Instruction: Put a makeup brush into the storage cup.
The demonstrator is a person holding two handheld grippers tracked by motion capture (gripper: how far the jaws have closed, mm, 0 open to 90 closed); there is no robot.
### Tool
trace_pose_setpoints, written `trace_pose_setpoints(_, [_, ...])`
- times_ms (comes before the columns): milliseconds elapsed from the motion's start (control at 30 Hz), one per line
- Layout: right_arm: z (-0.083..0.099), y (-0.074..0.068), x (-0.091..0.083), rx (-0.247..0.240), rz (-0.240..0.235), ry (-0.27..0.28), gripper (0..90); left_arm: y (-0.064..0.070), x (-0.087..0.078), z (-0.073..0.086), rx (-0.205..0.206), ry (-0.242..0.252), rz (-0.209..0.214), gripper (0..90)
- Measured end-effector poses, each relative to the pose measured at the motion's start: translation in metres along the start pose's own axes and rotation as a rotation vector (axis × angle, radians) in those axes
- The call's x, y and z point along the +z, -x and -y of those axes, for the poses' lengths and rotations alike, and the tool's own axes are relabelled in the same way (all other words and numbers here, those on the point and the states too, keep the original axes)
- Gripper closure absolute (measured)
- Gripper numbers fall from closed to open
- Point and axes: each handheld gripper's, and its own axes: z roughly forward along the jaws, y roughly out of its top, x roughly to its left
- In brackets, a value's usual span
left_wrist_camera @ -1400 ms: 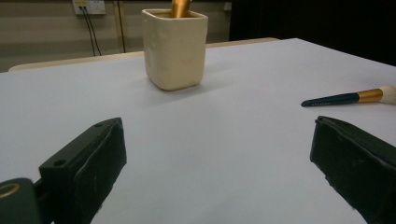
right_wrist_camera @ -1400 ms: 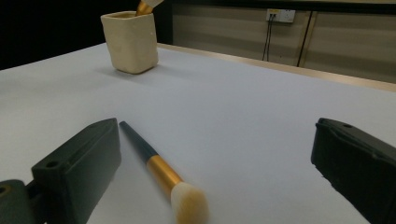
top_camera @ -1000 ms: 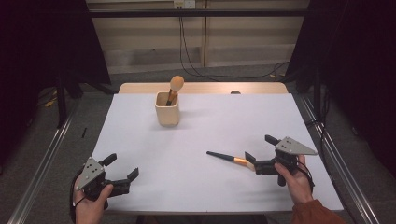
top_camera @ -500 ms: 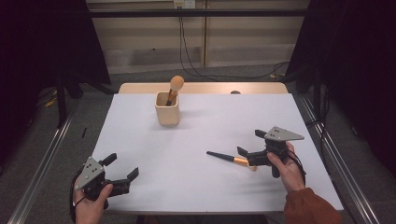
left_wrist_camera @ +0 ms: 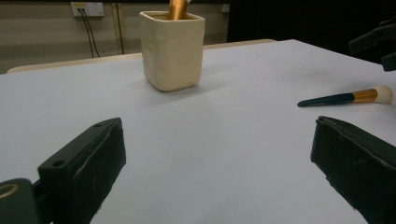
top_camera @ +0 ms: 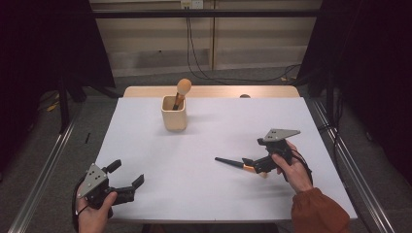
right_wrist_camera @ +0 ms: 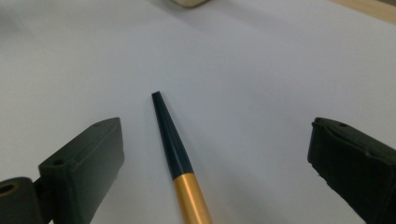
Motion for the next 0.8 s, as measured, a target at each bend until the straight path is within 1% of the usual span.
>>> trace_pose_setpoints(33, [0.000,0.001,0.001,0.002,-0.014,-0.021,3.2,0.000,0.000,0.000,0.000,-0.001,0.000,3.2])
trace_pose_setpoints(67, [-0.001,0.002,0.001,-0.003,-0.024,-0.050,2.7,0.000,0.000,0.000,0.001,-0.002,0.000,3.2])
trace_pose_setpoints(100, [-0.002,0.002,0.002,-0.011,-0.031,-0.066,2.8,0.000,0.000,0.000,0.002,-0.002,-0.001,3.2])
trace_pose_setpoints(200, [-0.008,0.002,0.001,-0.014,-0.055,-0.081,2.4,0.000,0.000,0.000,0.003,-0.002,-0.003,3.2])
trace_pose_setpoints(233, [-0.010,0.002,0.001,-0.023,-0.056,-0.093,2.6,0.000,0.000,0.000,0.002,-0.002,-0.003,3.2])
trace_pose_setpoints(300, [-0.014,0.002,0.003,-0.047,-0.072,-0.139,2.5,0.000,0.001,0.000,-0.002,-0.005,0.006,3.2])
trace_pose_setpoints(367, [-0.017,0.002,0.007,-0.064,-0.097,-0.194,2.5,0.000,0.001,0.000,0.003,-0.009,0.011,3.2])
trace_pose_setpoints(467, [-0.019,0.002,0.012,-0.073,-0.143,-0.289,3.0,0.000,0.001,0.001,0.000,-0.008,0.010,3.2])
trace_pose_setpoints(533, [-0.020,0.001,0.015,-0.074,-0.144,-0.330,3.9,0.000,0.000,0.001,-0.006,-0.007,0.007,3.2])
trace_pose_setpoints(600, [-0.021,0.000,0.017,-0.100,-0.141,-0.357,3.4,0.000,0.000,0.001,-0.002,-0.008,0.004,3.2])
trace_pose_setpoints(667, [-0.022,0.000,0.018,-0.110,-0.163,-0.382,3.4,0.000,0.000,0.001,0.002,-0.011,0.007,3.2])
trace_pose_setpoints(700, [-0.023,0.000,0.019,-0.119,-0.169,-0.400,3.4,0.000,0.001,0.001,0.008,-0.013,0.009,3.2])
trace_pose_setpoints(767, [-0.025,-0.002,0.021,-0.137,-0.162,-0.447,3.3,0.001,0.001,0.001,0.010,-0.017,0.013,3.3])
trace_pose_setpoints(800, [-0.026,-0.002,0.022,-0.147,-0.166,-0.472,3.5,0.001,0.001,0.001,0.012,-0.019,0.014,3.3])
